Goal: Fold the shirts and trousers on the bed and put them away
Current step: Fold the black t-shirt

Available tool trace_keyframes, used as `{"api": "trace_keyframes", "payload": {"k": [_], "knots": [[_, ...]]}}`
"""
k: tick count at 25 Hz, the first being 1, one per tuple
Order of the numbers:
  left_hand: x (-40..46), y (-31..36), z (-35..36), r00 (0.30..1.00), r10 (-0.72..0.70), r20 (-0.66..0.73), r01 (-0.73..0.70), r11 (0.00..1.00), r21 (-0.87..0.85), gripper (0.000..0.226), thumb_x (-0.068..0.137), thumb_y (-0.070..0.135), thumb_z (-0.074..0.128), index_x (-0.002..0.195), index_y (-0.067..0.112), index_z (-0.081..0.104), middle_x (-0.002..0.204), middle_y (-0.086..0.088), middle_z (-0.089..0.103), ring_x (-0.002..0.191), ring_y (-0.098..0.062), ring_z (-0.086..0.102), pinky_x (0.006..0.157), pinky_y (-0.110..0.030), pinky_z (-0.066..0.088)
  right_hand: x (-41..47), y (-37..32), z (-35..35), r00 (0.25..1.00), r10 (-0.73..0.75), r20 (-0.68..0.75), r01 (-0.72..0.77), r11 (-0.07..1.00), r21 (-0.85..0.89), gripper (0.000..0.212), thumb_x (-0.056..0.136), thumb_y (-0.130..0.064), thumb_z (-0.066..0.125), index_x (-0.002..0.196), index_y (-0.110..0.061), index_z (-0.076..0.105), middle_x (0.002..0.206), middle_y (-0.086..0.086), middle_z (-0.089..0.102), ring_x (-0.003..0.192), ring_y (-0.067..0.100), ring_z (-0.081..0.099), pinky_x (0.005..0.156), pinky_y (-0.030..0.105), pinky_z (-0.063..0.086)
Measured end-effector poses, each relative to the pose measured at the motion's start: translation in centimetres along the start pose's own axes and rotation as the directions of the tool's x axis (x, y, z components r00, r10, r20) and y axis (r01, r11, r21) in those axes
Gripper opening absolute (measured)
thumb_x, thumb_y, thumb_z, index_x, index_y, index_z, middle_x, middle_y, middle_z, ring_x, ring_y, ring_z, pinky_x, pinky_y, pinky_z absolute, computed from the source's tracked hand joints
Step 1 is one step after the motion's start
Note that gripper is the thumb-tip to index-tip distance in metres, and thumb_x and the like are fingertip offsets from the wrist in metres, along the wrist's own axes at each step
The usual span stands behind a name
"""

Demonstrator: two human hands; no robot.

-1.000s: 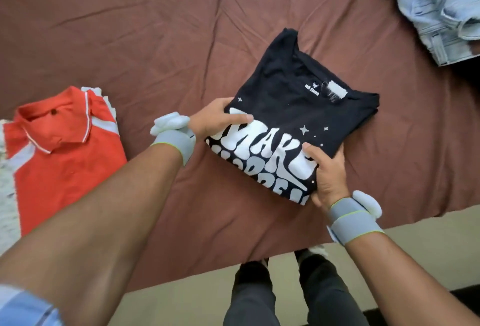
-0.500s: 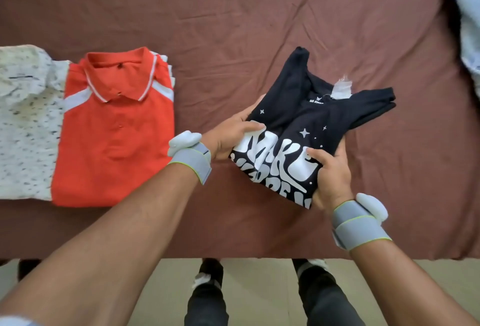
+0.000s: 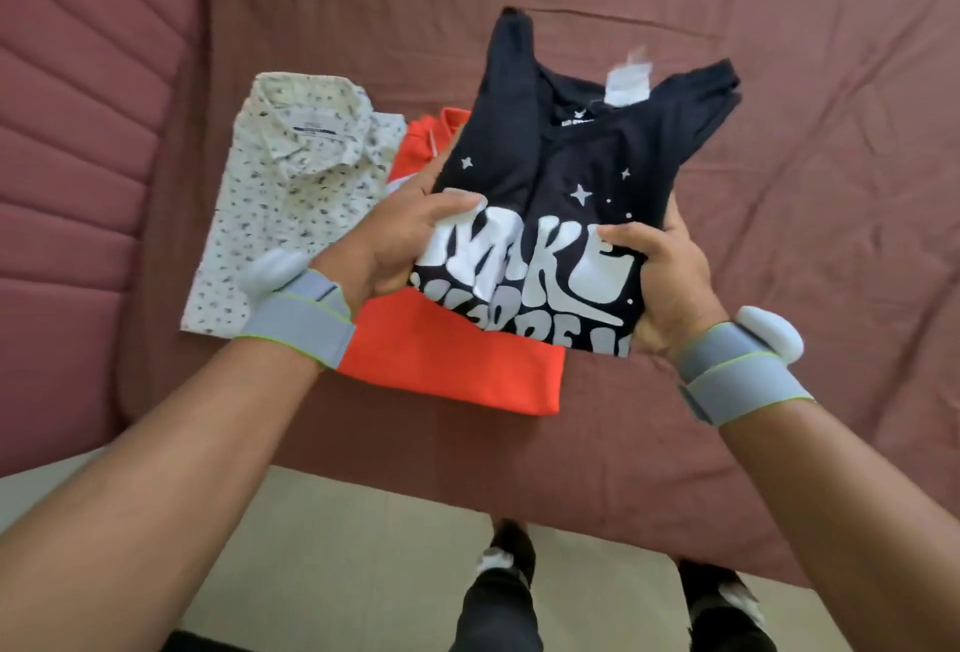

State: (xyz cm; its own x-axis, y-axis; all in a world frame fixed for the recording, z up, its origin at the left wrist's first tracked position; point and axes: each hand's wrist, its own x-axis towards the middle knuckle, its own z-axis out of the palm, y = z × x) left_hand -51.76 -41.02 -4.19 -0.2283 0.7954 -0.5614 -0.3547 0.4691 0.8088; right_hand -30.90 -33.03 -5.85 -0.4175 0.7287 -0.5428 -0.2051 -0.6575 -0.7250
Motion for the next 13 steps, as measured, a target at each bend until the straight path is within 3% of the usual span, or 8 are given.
{"api": "trace_keyframes", "payload": {"k": [3,6,9,11,13], "knots": [[-0.9,-3.0,-5.8,0.990,-0.095,-0.100,0.099,0.994,0.041,0.051,0.097,-0.003,0.048,0.142,0.022,0.045,0.128,-0.005,0.065,0.110,-0.021,0.067,0.091,-0.032,0.056,2.1,4.7,2.2,0.986,0.162,-0.026,-0.164,0.981,-0.108,0.055,0.083,0.013,0.047,0.128,-0.019,0.055,0.100,0.005,0.070,0.085,0.023,0.067,0.079,0.039,0.057],[-1.7,-8.7,-9.2,0.941,-0.246,-0.232,0.265,0.963,0.050,0.042,0.098,-0.001,0.049,0.139,0.008,0.048,0.127,-0.016,0.064,0.107,-0.026,0.067,0.089,-0.032,0.057,2.4,9.9,0.8,0.956,0.267,-0.124,-0.288,0.935,-0.208,0.050,0.085,0.012,0.054,0.129,-0.012,0.051,0.108,0.013,0.068,0.092,0.029,0.068,0.074,0.039,0.059],[-1.9,-10.0,-10.0,0.955,-0.200,-0.219,0.228,0.967,0.111,0.036,0.099,0.007,0.053,0.136,0.008,0.052,0.118,-0.011,0.069,0.107,-0.024,0.068,0.088,-0.029,0.057,1.7,10.7,-0.6,0.972,0.214,-0.095,-0.233,0.929,-0.288,0.056,0.082,0.012,0.062,0.129,-0.014,0.046,0.117,0.014,0.066,0.101,0.030,0.068,0.078,0.040,0.058],[-2.2,-9.8,-10.5,0.971,-0.140,-0.196,0.178,0.964,0.196,0.036,0.098,0.011,0.057,0.134,0.012,0.054,0.109,-0.002,0.072,0.102,-0.018,0.070,0.087,-0.028,0.057,1.0,10.4,-0.8,0.987,0.132,-0.096,-0.158,0.916,-0.368,0.066,0.080,0.012,0.066,0.133,-0.019,0.042,0.115,0.006,0.068,0.104,0.026,0.067,0.085,0.041,0.057],[-3.0,-9.8,-10.2,0.971,-0.068,-0.229,0.151,0.917,0.370,0.041,0.096,0.016,0.062,0.135,0.017,0.052,0.114,0.004,0.069,0.104,-0.015,0.068,0.095,-0.030,0.053,-0.3,10.4,-0.5,0.992,-0.017,-0.128,-0.066,0.787,-0.614,0.076,0.079,0.001,0.071,0.141,-0.023,0.034,0.120,-0.004,0.064,0.109,0.017,0.063,0.098,0.036,0.050]]}}
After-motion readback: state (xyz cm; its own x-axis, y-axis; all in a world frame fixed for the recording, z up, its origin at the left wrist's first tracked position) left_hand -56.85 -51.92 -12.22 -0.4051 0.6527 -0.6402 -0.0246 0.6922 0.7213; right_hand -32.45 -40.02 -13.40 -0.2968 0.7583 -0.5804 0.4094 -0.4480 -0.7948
